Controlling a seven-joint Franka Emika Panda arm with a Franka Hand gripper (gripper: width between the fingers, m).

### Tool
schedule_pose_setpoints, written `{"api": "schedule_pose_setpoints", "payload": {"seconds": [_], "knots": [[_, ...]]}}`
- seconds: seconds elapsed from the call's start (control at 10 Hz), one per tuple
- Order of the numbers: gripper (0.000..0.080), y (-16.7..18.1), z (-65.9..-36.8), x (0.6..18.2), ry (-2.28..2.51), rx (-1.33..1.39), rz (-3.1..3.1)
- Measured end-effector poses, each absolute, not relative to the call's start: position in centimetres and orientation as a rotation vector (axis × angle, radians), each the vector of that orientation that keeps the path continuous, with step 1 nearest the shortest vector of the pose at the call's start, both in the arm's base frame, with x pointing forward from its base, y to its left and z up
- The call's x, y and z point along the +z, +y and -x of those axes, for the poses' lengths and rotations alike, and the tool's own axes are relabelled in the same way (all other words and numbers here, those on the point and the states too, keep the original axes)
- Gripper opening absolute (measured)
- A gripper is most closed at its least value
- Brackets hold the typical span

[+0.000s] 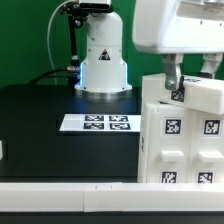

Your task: Assemble cabinet

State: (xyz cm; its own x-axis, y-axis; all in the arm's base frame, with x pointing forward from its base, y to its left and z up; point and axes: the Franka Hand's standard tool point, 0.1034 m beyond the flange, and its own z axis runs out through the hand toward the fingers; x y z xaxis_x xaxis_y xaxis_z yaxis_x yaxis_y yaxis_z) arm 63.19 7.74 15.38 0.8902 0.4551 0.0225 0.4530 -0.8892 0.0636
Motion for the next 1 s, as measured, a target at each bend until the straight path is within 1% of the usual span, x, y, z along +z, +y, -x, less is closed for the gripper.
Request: {"api": "schedule_pose_setpoints", "payload": {"seconds": [0.3, 0.4, 0.6, 0.8, 1.0], "knots": [[0.0551, 7.8, -63.32, 15.35, 0.046, 0.099, -3.102], [0.0551, 7.72, -63.25, 15.44, -0.099, 0.093, -3.102], [0.0551, 7.81, -63.34, 15.53, -0.196, 0.073, -3.1], [0.0552, 7.84, -63.2, 15.43, -0.499, 0.074, -3.07], [0.0552, 7.88, -63.04, 15.43, -1.038, 0.123, -2.943]]}}
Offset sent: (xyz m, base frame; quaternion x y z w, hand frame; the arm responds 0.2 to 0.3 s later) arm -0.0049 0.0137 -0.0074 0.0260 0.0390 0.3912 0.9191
